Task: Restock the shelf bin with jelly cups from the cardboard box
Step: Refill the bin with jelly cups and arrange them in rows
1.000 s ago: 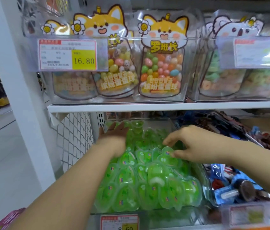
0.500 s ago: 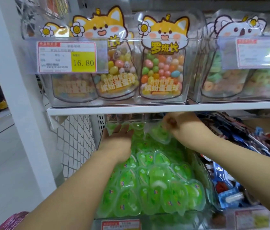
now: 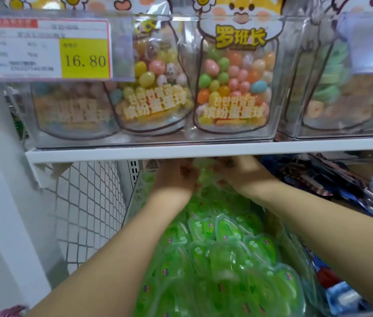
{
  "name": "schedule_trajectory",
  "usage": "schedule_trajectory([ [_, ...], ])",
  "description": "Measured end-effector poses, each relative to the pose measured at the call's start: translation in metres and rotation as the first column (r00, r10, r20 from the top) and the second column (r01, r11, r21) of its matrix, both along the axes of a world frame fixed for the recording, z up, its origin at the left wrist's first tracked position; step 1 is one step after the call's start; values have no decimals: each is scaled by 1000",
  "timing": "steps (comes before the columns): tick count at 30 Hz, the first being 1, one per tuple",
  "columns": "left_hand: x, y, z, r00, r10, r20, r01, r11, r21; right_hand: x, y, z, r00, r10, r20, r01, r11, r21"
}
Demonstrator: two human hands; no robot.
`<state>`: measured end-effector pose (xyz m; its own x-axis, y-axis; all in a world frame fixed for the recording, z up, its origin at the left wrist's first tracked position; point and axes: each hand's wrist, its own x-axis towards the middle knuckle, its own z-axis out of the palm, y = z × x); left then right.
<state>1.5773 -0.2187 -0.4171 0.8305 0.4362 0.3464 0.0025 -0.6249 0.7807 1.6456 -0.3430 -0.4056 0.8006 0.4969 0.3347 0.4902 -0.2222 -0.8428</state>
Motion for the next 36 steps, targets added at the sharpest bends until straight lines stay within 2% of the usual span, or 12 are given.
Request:
schedule_trajectory([
  [2, 3, -1, -1, 998, 6, 69, 18, 941, -337, -4, 3, -1, 918, 44, -395, 71, 960, 272],
  [4, 6, -7, 1, 993, 13, 113, 55, 818, -572, -8, 6, 1, 725, 195, -660, 103, 917, 384],
  [5, 6, -10, 3, 993, 4, 122, 73, 779, -623, -9, 8, 0, 658, 243, -713, 110, 905, 410],
  [7, 9, -14, 6, 992, -32, 124, 103, 771, -629, -7, 12, 0, 648, 257, -717, 126, 892, 433],
  [9, 11, -10, 6, 995, -48, 85, 81, 891, -446, -2, 13, 0, 709, 179, -682, 148, 908, 391],
  [11, 10, -3, 6, 999, -40, -10, 40, 997, -64, 6, 9, 5, 791, 50, -610, 153, 949, 276],
  [13, 3, 0, 5, 983, 57, -175, 15, 923, 385, 16, 3, 10, 882, -72, -467, 117, 991, 67],
  [15, 1, 5, -2, 951, 138, -278, 73, 772, 631, 23, 1, 13, 930, -140, -339, 88, 983, -163],
  [17, 2, 8, -9, 930, 133, -344, 158, 699, 698, 27, 4, 11, 937, -189, -294, 85, 938, -335],
  [19, 4, 11, -16, 908, 140, -395, 208, 668, 715, 28, 9, 7, 924, -226, -308, 85, 908, -410],
  [25, 3, 13, -22, 884, 139, -446, 243, 679, 693, 34, 20, -8, 863, -236, -446, 64, 928, -366],
  [36, 3, 11, -23, 873, 149, -465, 243, 693, 679, 42, 25, -17, 864, -332, -379, 203, 918, -342],
])
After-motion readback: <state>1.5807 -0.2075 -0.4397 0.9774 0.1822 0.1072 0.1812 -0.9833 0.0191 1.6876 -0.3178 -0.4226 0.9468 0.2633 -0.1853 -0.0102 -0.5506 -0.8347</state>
